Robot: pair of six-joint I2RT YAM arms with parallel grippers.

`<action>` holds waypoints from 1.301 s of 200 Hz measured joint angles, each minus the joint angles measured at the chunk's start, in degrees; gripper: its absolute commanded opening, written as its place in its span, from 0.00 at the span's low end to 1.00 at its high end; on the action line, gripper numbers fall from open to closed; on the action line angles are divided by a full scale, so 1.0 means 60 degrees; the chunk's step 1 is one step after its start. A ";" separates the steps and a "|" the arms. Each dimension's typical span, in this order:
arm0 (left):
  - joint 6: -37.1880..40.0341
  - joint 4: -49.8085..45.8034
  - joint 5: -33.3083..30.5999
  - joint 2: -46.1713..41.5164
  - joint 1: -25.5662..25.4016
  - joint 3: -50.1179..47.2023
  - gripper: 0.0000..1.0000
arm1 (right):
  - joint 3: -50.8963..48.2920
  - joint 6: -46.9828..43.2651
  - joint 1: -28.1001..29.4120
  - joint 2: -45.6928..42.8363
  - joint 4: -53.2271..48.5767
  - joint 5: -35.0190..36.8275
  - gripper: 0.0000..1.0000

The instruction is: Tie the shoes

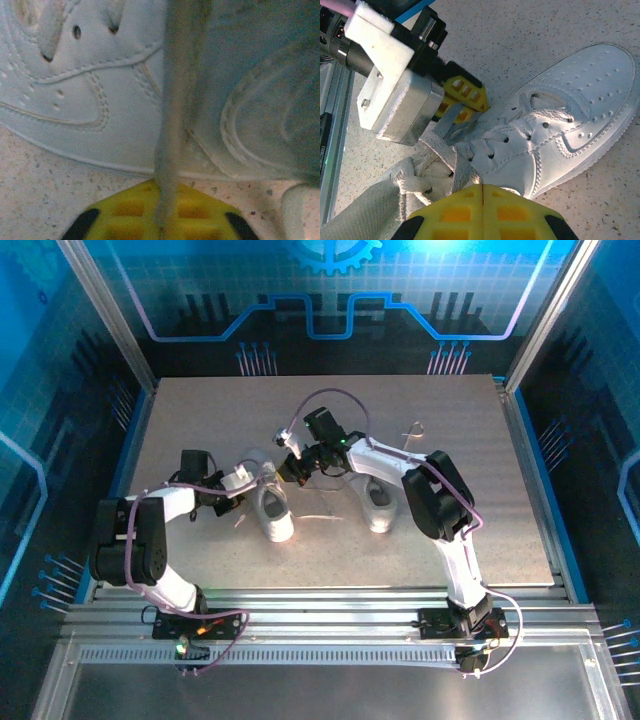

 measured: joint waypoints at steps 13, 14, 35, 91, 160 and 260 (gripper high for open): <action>-0.0018 0.0018 -0.0044 -0.0153 -0.0047 -0.0036 0.00 | 0.0084 -0.0004 0.0000 0.0000 -0.0051 0.0127 0.00; -0.0018 0.0018 -0.0044 -0.0153 -0.0047 -0.0036 0.00 | 0.0084 -0.0004 0.0000 0.0000 -0.0051 0.0127 0.00; -0.0142 -0.0040 -0.0109 -0.0790 -0.0062 -0.0175 0.00 | 0.0197 -0.0011 0.0007 0.0000 -0.0131 0.0368 0.00; -0.0892 -0.1377 -0.0441 -0.3942 -0.0055 -0.0189 0.00 | 0.0557 -0.0113 0.0007 0.0000 -0.0459 0.0714 0.00; -0.2532 -0.4127 -0.1013 -0.7446 -0.2302 -0.0204 0.00 | 0.1457 -0.0149 0.0047 0.0219 -0.0484 0.0845 0.00; -0.5439 -0.3442 -0.2197 -0.5111 -0.5890 -0.0117 0.00 | 0.3231 -0.0182 0.0579 0.1483 -0.0339 -0.0015 0.00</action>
